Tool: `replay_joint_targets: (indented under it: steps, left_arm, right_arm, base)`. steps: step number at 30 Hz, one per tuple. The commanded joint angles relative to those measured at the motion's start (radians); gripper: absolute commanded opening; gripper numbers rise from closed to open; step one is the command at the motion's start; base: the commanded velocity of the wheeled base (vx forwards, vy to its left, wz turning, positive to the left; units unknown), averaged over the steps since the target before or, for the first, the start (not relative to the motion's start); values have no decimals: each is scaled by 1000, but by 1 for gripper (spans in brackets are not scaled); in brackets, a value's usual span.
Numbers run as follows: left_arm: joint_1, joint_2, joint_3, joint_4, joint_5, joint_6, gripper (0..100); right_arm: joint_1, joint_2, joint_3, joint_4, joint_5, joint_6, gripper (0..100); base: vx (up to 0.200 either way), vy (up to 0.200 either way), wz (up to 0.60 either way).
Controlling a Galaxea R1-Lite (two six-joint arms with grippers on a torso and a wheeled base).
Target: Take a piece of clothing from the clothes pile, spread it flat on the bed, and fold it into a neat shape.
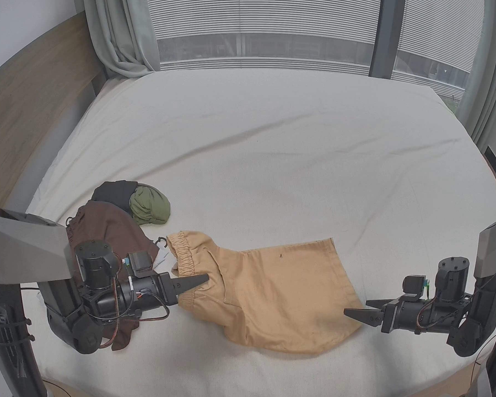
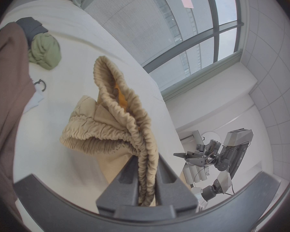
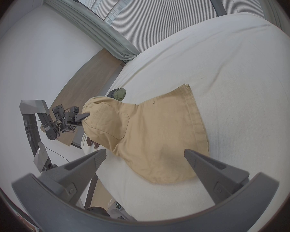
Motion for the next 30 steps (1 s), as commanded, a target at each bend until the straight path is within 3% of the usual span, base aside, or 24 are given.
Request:
replay_joint_targets:
  steps: [1,28,29,30]
  left_arm:
    - [-45,-10,-31,0,5,-15,0]
    - [-209,75,-158,1,69,-23,0]
    - [-268,113,-245,3,82,-98,0]
    - [-271,114,-250,3,85,-101,0]
  right_arm:
    - [-1,-4,-1,-1,1,0,100]
    - [-11,-20,-7,-1,1,1,100]
    - [-17,-32,-14,-1,1,1,100]
    - [-17,-32,-14,-1,1,1,100]
  base:
    - [0,0,0]
    - [0,0,0]
    - [0,0,0]
    - [0,0,0]
